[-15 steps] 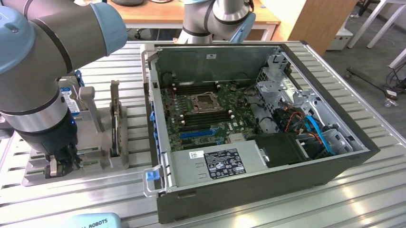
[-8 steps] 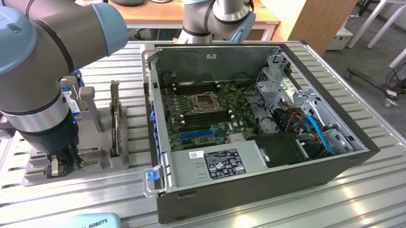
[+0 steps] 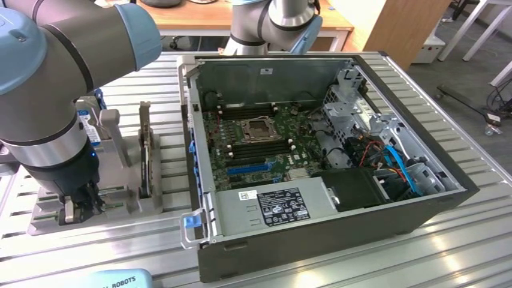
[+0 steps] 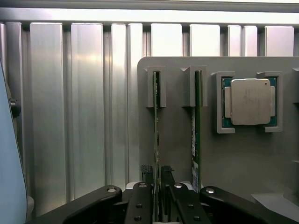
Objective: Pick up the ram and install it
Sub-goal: 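Pick up the ram and move it above insertion slot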
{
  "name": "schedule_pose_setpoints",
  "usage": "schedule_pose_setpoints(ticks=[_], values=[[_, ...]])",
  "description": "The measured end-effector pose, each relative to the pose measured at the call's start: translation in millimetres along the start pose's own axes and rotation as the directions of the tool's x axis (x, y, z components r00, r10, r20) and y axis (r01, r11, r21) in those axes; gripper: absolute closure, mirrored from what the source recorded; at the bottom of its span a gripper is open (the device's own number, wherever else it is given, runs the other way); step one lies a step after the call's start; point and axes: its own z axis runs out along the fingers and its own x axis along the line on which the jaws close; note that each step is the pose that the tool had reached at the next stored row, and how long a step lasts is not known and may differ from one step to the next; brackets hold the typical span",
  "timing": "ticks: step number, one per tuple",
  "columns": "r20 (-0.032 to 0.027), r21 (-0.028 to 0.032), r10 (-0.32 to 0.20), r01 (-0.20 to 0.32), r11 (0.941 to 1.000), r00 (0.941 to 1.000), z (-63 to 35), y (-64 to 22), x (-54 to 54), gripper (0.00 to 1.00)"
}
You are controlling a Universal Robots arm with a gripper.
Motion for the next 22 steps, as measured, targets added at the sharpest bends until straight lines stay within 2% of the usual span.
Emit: schedule_pose_setpoints(ticks=[5,6,7,9,19,22], values=[[0.0,0.0,0.0,0.0,1.0,1.0,0.0,0.0,0.0,0.79],[0.0,-0.0001,0.0,0.0,1.0,1.0,0.0,0.0,0.0,0.8],[0.0,-0.0001,0.0,0.0,1.0,1.0,0.0,0.0,0.0,0.87],[0.0,-0.0001,0.0,0.0,1.0,1.0,0.0,0.0,0.0,0.88],[0.0,0.0,0.0,0.0,1.0,1.0,0.0,0.0,0.0,0.88],[0.0021,0.0,0.0,0.0,1.0,1.0,0.0,0.0,0.0,0.88]])
